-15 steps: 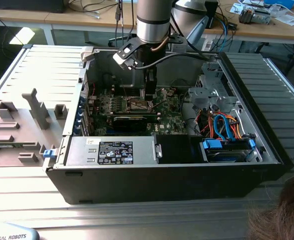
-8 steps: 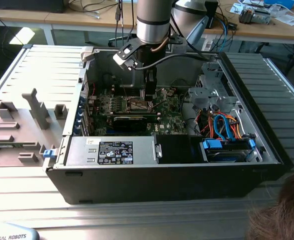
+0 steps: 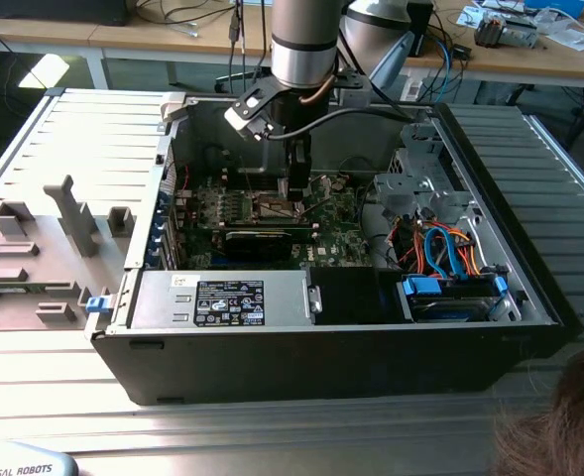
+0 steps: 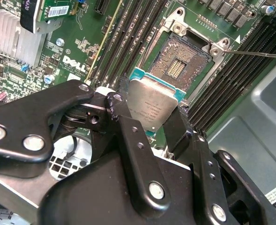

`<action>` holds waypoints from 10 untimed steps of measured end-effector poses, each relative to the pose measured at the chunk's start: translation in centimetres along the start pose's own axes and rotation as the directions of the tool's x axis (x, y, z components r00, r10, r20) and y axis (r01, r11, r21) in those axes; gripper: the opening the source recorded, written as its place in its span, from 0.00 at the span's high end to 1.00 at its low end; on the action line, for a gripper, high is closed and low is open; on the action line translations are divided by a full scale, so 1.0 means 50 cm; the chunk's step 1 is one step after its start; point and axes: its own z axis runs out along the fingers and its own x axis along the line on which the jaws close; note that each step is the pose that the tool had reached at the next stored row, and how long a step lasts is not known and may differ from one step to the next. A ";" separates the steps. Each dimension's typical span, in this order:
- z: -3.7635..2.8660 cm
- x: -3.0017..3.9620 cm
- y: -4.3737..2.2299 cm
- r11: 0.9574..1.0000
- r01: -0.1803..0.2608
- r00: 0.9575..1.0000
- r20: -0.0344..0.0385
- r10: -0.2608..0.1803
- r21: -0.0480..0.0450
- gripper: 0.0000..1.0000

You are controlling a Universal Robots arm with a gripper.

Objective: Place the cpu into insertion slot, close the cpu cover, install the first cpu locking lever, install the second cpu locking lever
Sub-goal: 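Place the cpu into insertion slot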

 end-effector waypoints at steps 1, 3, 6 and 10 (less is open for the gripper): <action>0.000 0.000 0.000 1.000 0.000 1.000 0.000 0.000 0.000 0.46; 0.001 0.000 0.000 1.000 0.000 1.000 0.000 0.000 0.000 0.46; 0.003 0.000 0.000 1.000 0.000 1.000 0.000 0.000 0.000 0.46; 0.005 0.000 0.000 1.000 0.000 1.000 0.000 0.000 0.000 0.46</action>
